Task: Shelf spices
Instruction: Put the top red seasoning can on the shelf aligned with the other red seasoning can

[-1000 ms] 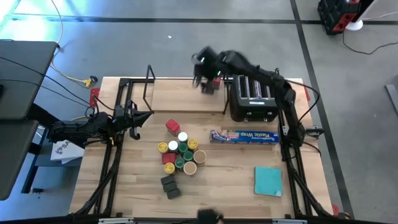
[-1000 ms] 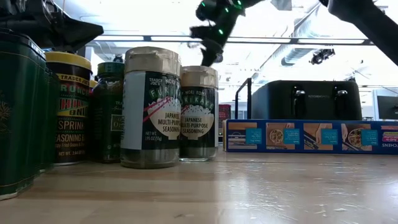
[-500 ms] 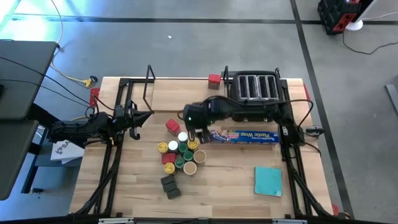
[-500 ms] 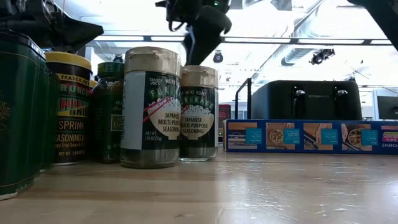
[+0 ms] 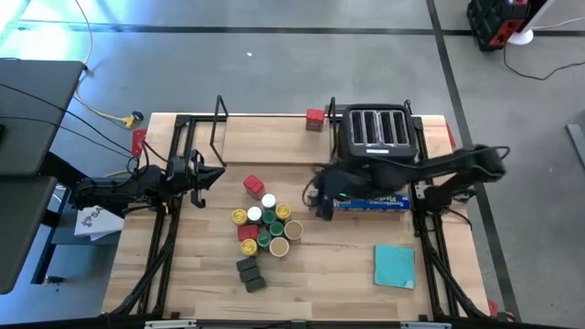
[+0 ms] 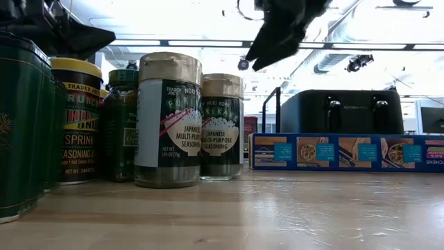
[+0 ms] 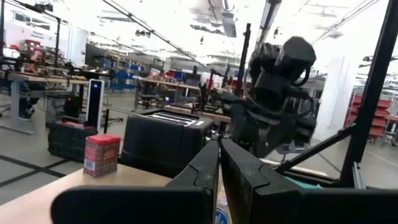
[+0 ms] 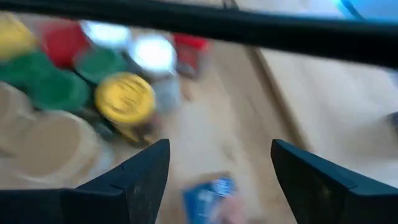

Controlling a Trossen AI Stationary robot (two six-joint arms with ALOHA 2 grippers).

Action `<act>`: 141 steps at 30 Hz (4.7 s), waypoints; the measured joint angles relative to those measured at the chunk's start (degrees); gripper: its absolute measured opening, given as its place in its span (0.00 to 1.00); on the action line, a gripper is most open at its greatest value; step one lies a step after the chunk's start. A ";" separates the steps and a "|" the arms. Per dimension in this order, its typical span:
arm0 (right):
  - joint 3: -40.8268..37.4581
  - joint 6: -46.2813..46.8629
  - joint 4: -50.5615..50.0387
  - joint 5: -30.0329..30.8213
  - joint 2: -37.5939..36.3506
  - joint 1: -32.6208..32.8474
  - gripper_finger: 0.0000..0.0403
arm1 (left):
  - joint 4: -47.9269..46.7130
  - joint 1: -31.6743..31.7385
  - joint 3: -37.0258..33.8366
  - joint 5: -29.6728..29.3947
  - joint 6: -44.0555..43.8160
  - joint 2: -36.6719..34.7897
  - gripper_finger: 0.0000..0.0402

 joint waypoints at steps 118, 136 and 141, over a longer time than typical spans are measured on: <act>-28.63 3.51 53.15 -3.69 -3.80 4.66 0.68 | -56.82 12.23 56.40 13.69 46.81 86.28 0.65; -28.63 3.16 53.58 -2.27 -3.80 4.66 0.68 | -57.11 12.99 57.87 10.70 40.71 90.73 0.50; -28.63 3.35 54.49 0.02 -5.17 4.71 0.68 | -59.81 13.09 63.79 7.58 35.30 90.71 0.50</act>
